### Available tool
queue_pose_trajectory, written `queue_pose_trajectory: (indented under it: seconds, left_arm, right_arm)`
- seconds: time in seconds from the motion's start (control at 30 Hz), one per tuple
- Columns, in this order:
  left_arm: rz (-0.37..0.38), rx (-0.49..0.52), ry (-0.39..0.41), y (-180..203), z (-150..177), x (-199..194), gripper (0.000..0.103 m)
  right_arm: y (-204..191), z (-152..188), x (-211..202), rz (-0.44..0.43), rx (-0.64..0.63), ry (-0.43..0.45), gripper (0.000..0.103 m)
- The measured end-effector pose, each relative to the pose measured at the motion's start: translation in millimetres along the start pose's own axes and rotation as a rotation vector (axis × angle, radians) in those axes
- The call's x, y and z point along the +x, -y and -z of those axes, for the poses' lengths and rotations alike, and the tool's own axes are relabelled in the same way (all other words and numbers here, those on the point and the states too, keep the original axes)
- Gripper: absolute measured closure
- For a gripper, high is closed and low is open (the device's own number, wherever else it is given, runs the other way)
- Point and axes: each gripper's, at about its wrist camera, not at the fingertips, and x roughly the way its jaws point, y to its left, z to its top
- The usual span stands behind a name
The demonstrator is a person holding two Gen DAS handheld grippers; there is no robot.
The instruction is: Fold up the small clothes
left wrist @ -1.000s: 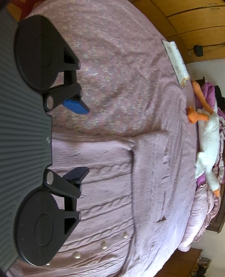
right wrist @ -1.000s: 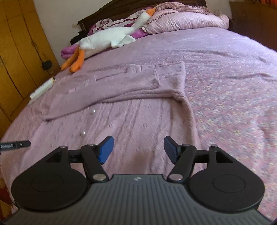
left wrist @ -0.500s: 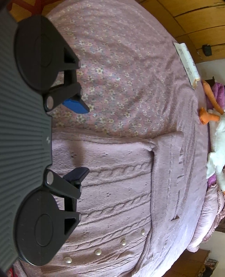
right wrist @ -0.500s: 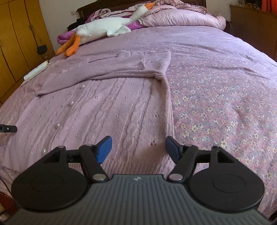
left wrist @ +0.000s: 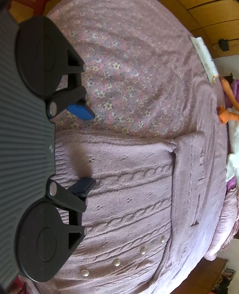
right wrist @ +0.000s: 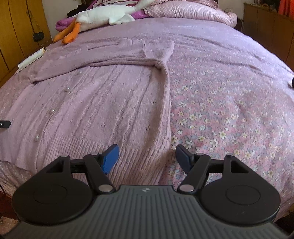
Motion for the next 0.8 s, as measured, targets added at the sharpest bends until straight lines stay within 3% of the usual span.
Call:
queue_pose_trajectory:
  seconds: [0.17,0.37,0.8]
  left_arm:
    - [0.032,-0.016,-0.012,-1,3,0,0.022]
    - [0.028,-0.008,-0.014,4,4,3,0.021]
    - [0.021,-0.009,-0.010,6,4,8,0.019]
  right_arm:
    - [-3,-2,5,-0.040,0.003,-0.011,0.028]
    - [-10,-2,14,-0.071,-0.014,-0.017,0.020]
    - [-8,3,19,-0.122,0.006,0.010,0.016]
